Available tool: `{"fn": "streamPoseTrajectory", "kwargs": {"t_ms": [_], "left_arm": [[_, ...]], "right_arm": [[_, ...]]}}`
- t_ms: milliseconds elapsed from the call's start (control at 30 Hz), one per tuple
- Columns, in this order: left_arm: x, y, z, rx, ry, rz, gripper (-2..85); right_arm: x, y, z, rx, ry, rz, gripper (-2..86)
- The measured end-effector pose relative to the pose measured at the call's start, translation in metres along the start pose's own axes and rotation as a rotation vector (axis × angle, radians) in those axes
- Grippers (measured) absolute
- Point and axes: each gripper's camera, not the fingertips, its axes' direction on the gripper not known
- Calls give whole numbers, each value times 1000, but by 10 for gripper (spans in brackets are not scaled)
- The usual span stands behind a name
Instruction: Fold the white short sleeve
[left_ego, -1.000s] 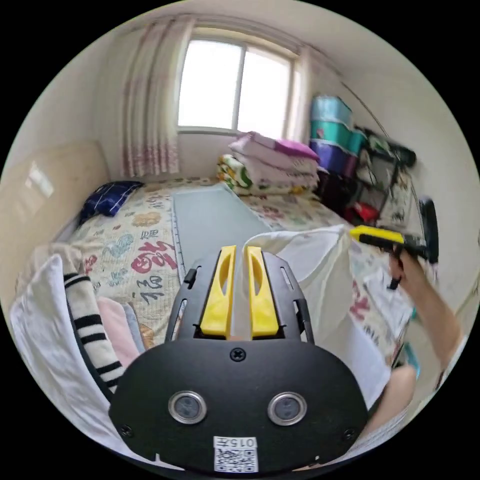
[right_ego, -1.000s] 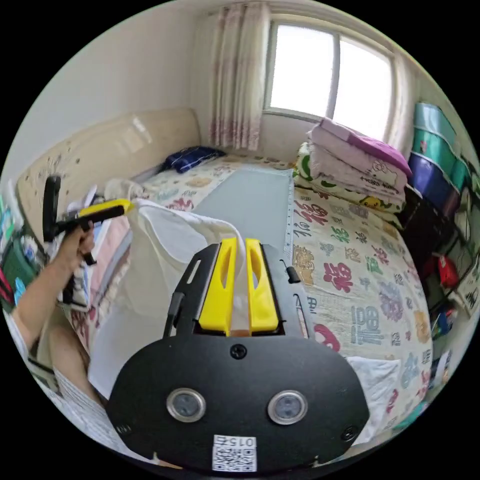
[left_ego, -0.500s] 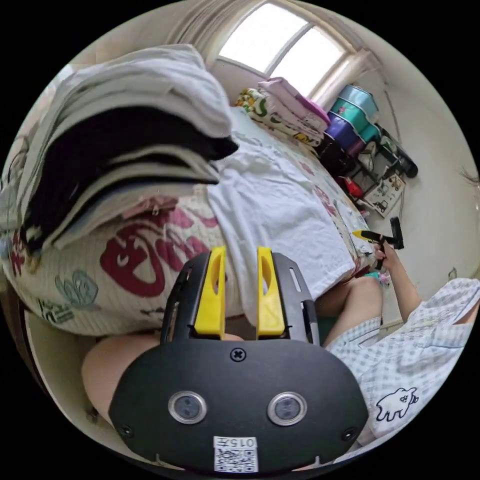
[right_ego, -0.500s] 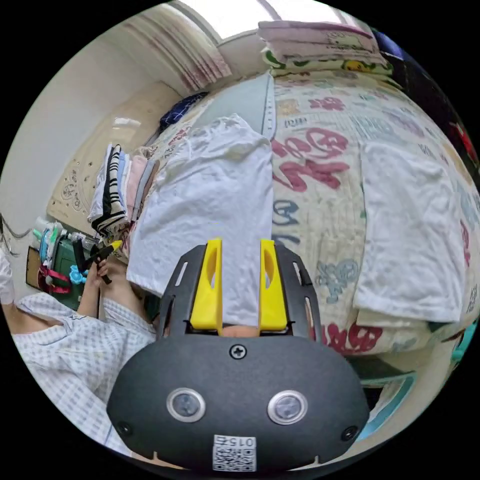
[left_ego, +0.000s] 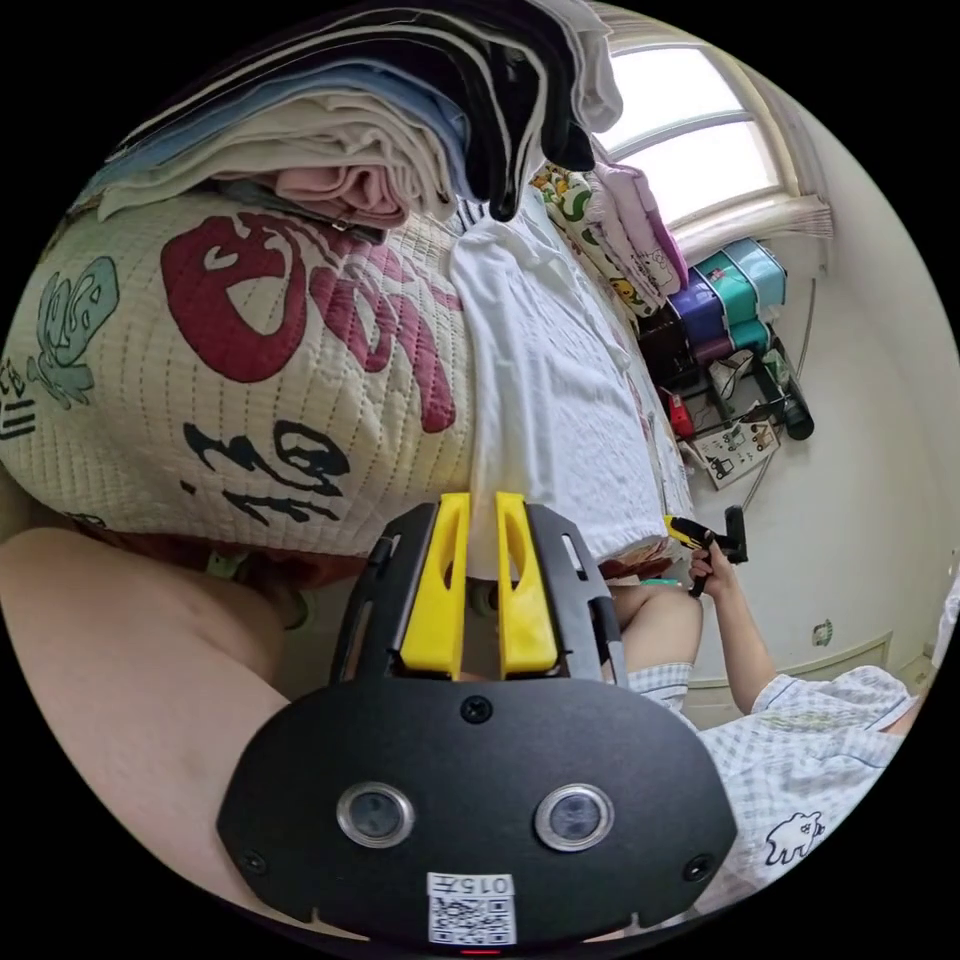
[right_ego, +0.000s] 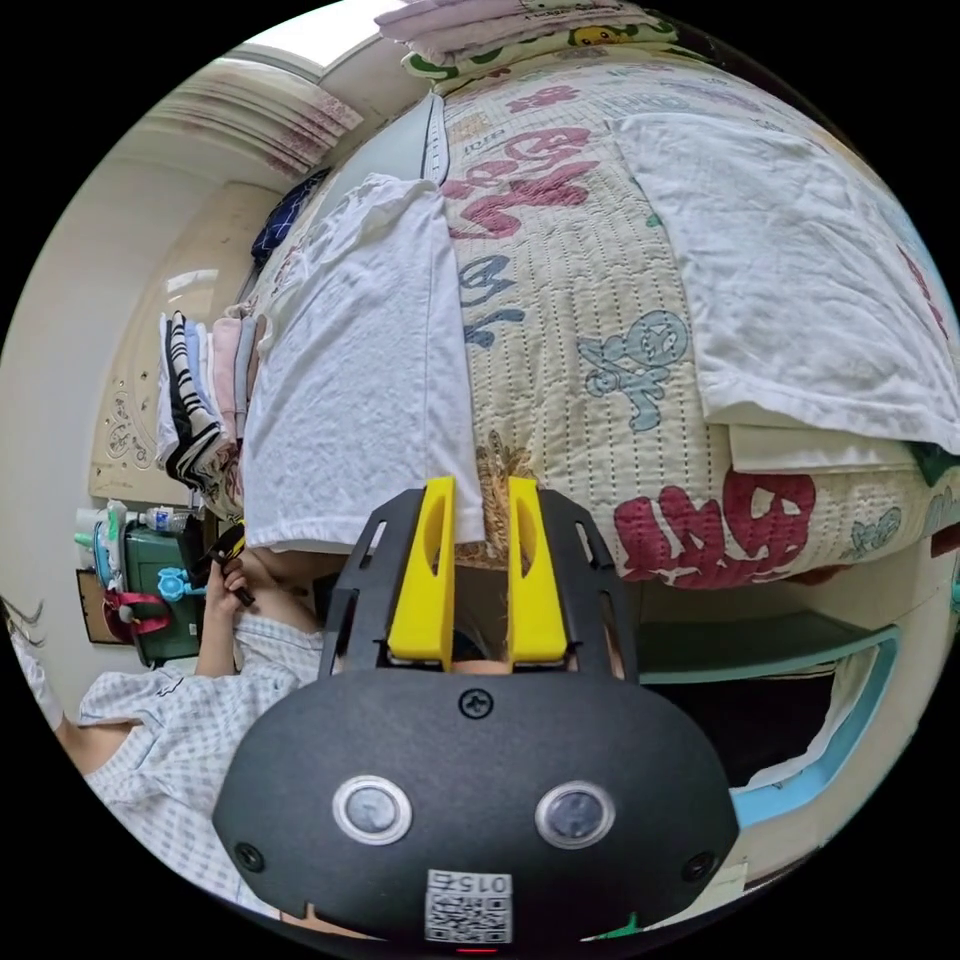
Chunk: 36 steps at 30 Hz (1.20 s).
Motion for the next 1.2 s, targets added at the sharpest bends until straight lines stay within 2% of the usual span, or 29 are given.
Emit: {"fn": "streamPoseTrajectory", "kwargs": {"t_ms": [167,267,367,500,667,800,1033,1200], "left_arm": [[15,7,-18,42,-34,46,-4],[20,9,-28,61,-44,59,-5],[22,9,-27,66,-53,60,-6],[30,8,-22,58,-67,67,-6],[50,5,-21,29,-110,112,-6],[70,0,-21,0,-187,161,-6],[102,-16,-1,-67,-296,199,4],[130,-29,-9,40,-418,159,43]], "right_arm": [[-11,-3,-28,-14,11,-38,31],[-13,-5,-35,-20,-74,-58,54],[-15,-9,-28,-73,-56,-58,63],[-22,-9,-21,-96,-45,-86,13],[-25,8,-31,-66,-4,-103,-4],[-27,26,-42,-35,5,-110,-6],[-41,52,-29,-89,102,-173,-1],[-44,52,-25,-44,201,-203,40]]}}
